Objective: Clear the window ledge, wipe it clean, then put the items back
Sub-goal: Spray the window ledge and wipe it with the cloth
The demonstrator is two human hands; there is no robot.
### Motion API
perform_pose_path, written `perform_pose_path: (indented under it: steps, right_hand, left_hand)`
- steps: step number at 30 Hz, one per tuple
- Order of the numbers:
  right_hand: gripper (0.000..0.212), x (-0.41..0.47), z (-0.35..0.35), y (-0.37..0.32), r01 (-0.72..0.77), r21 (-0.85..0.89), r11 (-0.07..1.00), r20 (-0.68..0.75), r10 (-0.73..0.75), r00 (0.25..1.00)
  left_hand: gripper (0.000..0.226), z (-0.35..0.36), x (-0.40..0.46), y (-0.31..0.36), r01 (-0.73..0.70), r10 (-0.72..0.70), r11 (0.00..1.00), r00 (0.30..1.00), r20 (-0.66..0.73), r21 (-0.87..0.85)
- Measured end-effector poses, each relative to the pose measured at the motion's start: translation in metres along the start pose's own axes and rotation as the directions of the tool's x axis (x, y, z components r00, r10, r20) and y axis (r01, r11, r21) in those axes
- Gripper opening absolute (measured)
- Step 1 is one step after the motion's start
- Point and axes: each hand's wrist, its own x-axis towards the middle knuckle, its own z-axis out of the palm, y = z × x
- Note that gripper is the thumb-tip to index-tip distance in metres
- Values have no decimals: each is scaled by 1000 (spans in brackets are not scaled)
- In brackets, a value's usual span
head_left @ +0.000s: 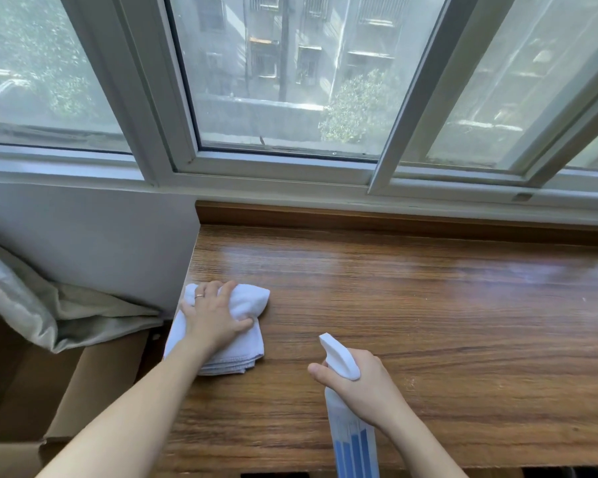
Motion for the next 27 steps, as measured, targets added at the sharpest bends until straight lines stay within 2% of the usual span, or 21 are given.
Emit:
perform_pose_path:
  steps: [7,13,17,21,27]
  right_hand:
    - [54,3,3,-6,-51,26,998,-41,52,998]
    - [45,8,-2,-7,-37,103,994,-30,40,999]
    - [59,14,-14,-8,-27,114,993,-25,30,999]
    - [41,23,-28,-8,34,83,996,-35,-31,999]
    - [39,37,-50,-12,71,38,997,-76,-68,995]
  left_hand:
    - [89,1,1,0,-11,10,1000,1000,-21,-14]
    - [93,9,-10,2,-24,23,1000,998,-54,-6]
    - [83,30,-44,29,-139,137,990,986,-94,-15]
    - [84,41,-62,55,-149,146,989,978,-148,-11]
    - [82,39,-41,62,-105,103,994,980,-170,-2]
